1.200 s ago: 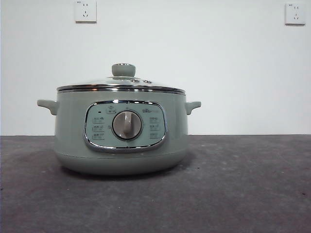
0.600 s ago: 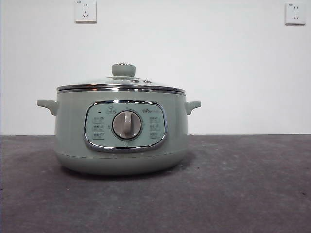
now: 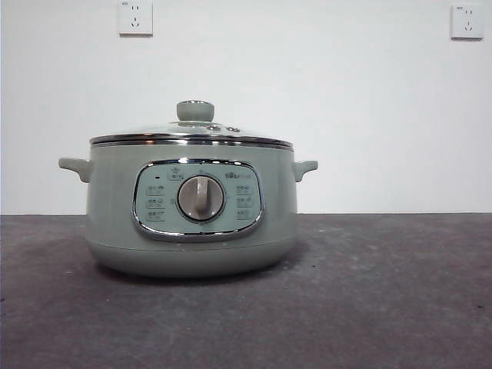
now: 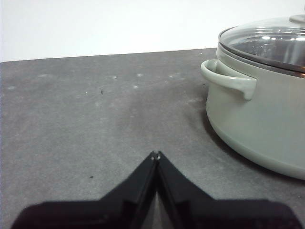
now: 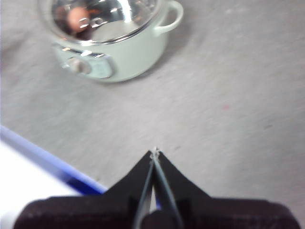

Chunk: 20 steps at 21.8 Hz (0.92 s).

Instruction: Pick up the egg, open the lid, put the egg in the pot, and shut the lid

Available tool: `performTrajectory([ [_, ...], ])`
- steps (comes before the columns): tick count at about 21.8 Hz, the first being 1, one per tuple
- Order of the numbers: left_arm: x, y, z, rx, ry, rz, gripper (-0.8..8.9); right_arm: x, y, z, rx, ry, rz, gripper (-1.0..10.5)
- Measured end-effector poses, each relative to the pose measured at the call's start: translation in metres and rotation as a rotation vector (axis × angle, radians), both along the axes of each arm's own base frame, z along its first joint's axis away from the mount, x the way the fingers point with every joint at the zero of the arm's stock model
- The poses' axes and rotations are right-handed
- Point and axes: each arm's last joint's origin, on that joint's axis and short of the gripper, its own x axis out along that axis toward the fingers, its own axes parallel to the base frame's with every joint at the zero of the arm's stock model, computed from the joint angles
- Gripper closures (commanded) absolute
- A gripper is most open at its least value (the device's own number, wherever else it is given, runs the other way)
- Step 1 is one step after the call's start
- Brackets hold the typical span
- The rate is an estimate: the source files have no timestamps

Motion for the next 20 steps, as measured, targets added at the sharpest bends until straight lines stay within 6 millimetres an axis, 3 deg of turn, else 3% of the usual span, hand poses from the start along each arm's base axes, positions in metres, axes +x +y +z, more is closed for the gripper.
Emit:
performTrajectory([
  [2,0.0,0.0,0.0,0.0,0.0,0.0,8.17,0.001,-0.007,0.004,-0.012,-0.089,-0.077,9.5],
  [5,0.0,0.0,0.0,0.0,0.0,0.0,8.17,-0.005,-0.019,0.013,0.136,-0.315,-0.144,9.5],
  [8,0.0,0.0,0.0,0.0,0.0,0.0,8.17,-0.011,-0.03,0.006,0.206,-0.565,-0.255,9.5],
  [11,0.0,0.0,0.0,0.0,0.0,0.0,8.17,0.0,-0.035,-0.032,0.192,-0.717,-0.361,9.5],
  [20,0.0,0.0,0.0,0.0,0.0,0.0,8.17,0.027,-0.037,-0.159,0.158,-0.704,-0.422,9.5],
])
